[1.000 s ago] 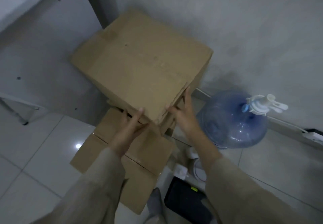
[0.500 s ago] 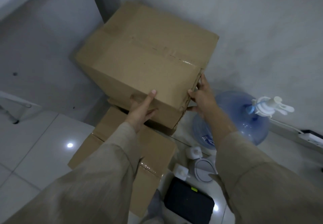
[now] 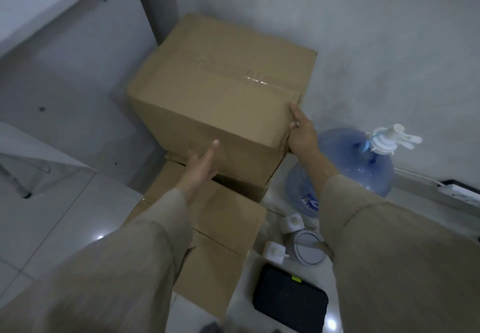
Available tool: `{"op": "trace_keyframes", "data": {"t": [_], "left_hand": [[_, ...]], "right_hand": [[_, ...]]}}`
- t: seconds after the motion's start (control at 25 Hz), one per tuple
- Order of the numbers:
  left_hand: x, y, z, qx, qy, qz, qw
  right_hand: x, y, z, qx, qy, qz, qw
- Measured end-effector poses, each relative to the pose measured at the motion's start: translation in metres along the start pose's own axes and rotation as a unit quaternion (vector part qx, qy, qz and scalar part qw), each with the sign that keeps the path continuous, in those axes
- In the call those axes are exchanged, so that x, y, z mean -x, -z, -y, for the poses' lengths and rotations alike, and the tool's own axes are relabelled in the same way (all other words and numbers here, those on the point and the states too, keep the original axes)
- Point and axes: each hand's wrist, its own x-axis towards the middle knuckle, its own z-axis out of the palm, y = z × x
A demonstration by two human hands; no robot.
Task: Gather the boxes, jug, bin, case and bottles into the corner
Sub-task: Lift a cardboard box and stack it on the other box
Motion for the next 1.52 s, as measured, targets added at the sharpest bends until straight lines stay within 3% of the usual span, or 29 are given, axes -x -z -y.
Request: {"op": "trace_keyframes", "data": {"t": [0.24,0.36,0.48,0.68,0.84,0.96,1.12,1.32,1.52], "left_hand": [[-0.022,0.076,0.025,0.062,0.015,-0.09,0.994],[-0.055,0.11,0.036,0.037,0.018,-0.09,0.995],[-0.099,0.146,0.061,-0.009,0.053,-0.085,0.995],[-0.168,0.18,0.104,-0.054,0.125,-0.053,0.989],[-0.211,0.17,0.11,-0.057,0.087,-0.022,0.994],[-0.232,0.16,0.11,-0.017,0.101,-0.07,0.992],[-0.232,0.151,0.098,0.078,0.111,-0.065,0.989],[-0.244,0.157,0.069,0.142,0.044,-0.066,0.987],[-0.242,0.142,0.061,0.108,0.13,-0.097,0.981]], "right_hand": [[0.012,-0.022,-0.019,-0.043,0.028,-0.063,0.997],[0.031,-0.047,-0.05,-0.18,-0.083,-0.167,0.966],[0.044,-0.089,-0.074,-0.29,-0.15,-0.216,0.92],[0.042,-0.139,-0.113,-0.369,-0.234,-0.229,0.87],[0.032,-0.154,-0.134,-0.402,-0.262,-0.213,0.851],[0.026,-0.16,-0.143,-0.43,-0.256,-0.224,0.836],[0.021,-0.166,-0.145,-0.443,-0.253,-0.221,0.831],[0.005,-0.171,-0.142,-0.423,-0.249,-0.193,0.85],[-0.009,-0.173,-0.14,-0.445,-0.238,-0.227,0.833]]}}
